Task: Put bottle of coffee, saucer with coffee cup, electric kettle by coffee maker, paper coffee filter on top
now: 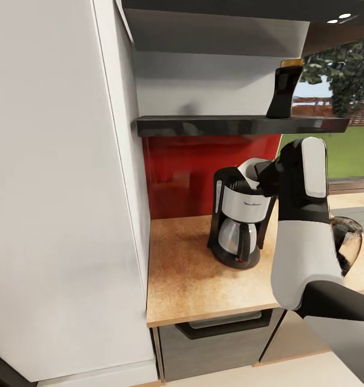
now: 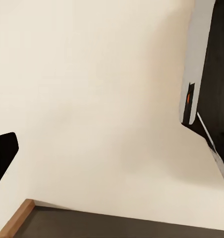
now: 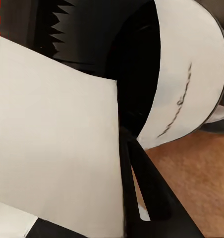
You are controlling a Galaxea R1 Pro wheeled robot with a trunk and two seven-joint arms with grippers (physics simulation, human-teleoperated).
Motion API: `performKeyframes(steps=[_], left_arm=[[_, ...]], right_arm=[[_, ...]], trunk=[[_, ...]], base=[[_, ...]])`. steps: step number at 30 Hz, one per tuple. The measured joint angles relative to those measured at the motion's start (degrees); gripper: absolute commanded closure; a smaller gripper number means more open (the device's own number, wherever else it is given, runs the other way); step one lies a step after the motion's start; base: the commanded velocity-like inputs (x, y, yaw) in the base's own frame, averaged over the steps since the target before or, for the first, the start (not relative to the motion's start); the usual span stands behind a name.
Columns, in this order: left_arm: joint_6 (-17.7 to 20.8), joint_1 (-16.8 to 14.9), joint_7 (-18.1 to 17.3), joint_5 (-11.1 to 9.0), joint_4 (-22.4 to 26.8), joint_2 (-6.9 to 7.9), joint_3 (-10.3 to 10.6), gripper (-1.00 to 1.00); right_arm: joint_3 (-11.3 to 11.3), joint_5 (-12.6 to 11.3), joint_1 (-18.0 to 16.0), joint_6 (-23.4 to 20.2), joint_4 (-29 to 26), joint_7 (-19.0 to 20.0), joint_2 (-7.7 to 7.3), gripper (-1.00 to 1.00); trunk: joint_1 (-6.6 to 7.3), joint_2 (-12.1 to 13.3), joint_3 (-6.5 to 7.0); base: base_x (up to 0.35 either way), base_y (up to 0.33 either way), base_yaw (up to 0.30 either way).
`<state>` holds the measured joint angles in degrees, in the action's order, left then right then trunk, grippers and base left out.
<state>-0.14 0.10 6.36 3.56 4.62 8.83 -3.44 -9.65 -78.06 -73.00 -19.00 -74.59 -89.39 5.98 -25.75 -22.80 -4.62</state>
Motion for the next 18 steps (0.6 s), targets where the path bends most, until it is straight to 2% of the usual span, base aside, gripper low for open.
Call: performKeyframes(steps=[3, 5, 11, 15, 18], left_arm=[[0.1, 0.1, 0.0, 0.9, -0.2, -0.9, 0.9, -1.0], [0.1, 0.4, 0.0, 1.4, -0.3, -0.25, 0.3, -1.0], [0.1, 0.5, 0.1, -0.3, -0.5, 0.35, -0.6, -1.0], [0.1, 0.5, 0.1, -1.3, -0.4, 0.39, -0.7, -1.0], [0.1, 0.5, 0.1, -1.4, -0.4, 0.41, -0.7, -1.0]], right_arm=[[-0.1, -1.0, 0.0, -0.3, -1.0, 0.9, 0.97, 1.0], [-0.7, -1.6, -0.2, -0.5, -0.8, 0.4, 1.61, 1.0], [-1.4, -2.6, -0.3, -0.6, -1.4, -0.3, 3.38, 1.0], [-1.3, -3.9, -0.3, -0.6, -2.7, -0.3, 3.61, 1.0], [-1.3, -4.9, -0.3, -0.5, -3.6, -0.3, 3.66, 1.0]], trunk=[[0.0, 0.0, 0.0], [0.0, 0.0, -0.01], [0.0, 0.0, 0.0], [0.0, 0.0, 0.0], [0.0, 0.0, 0.0]], base=[[0.0, 0.0, 0.0], [0.0, 0.0, 0.0], [0.0, 0.0, 0.0], [0.0, 0.0, 0.0], [0.0, 0.0, 0.0]])
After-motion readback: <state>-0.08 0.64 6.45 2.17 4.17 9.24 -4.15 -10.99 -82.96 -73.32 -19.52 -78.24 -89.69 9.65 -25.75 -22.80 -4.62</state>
